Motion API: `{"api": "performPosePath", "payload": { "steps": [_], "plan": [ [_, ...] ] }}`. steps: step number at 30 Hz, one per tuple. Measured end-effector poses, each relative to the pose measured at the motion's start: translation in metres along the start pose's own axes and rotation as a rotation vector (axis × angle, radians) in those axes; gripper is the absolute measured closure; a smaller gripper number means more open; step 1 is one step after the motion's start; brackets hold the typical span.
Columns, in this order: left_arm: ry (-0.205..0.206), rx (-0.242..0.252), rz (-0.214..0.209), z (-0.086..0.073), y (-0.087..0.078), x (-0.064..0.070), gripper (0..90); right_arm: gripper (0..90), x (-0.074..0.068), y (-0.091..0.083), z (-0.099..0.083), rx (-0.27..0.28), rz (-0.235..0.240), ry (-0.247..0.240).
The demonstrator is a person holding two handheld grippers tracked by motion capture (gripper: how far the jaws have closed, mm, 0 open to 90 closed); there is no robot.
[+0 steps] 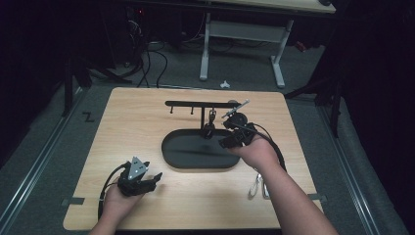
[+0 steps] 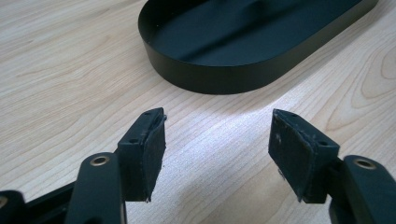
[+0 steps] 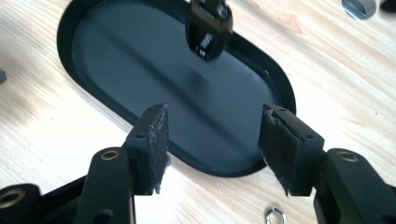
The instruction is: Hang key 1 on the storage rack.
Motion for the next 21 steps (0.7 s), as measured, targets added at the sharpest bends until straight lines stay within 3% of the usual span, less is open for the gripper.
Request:
{"api": "performPosePath", "payload": {
  "steps": [5,8,12,21],
  "plan": [
    [0.004,0.009,-0.007,0.001,-0.001,0.001,37.1,46.9,0.002,0.002,-0.019,-0.004,-0.008,0.008],
    [-0.016,0.003,-0.033,0.001,-0.001,0.000,39.8,48.3,0.003,0.002,-0.028,-0.003,-0.010,0.015],
    [-0.022,0.009,-0.038,0.002,-0.001,0.000,40.4,44.0,0.005,0.003,-0.041,-0.007,0.004,0.020],
    [-0.023,0.001,-0.038,0.004,-0.001,0.000,36.8,43.9,0.011,0.002,-0.070,-0.020,-0.012,0.033]
  ]
}}
Point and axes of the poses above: each handheld gripper's, and its own axes: y roughly forward along the jaws, z roughly out of its top, x roughly to its right, the point moved 3 cm from there along y, roughly forward along the jaws, and after that the axes turned 12 degrees about z, right-handed, at the moved point
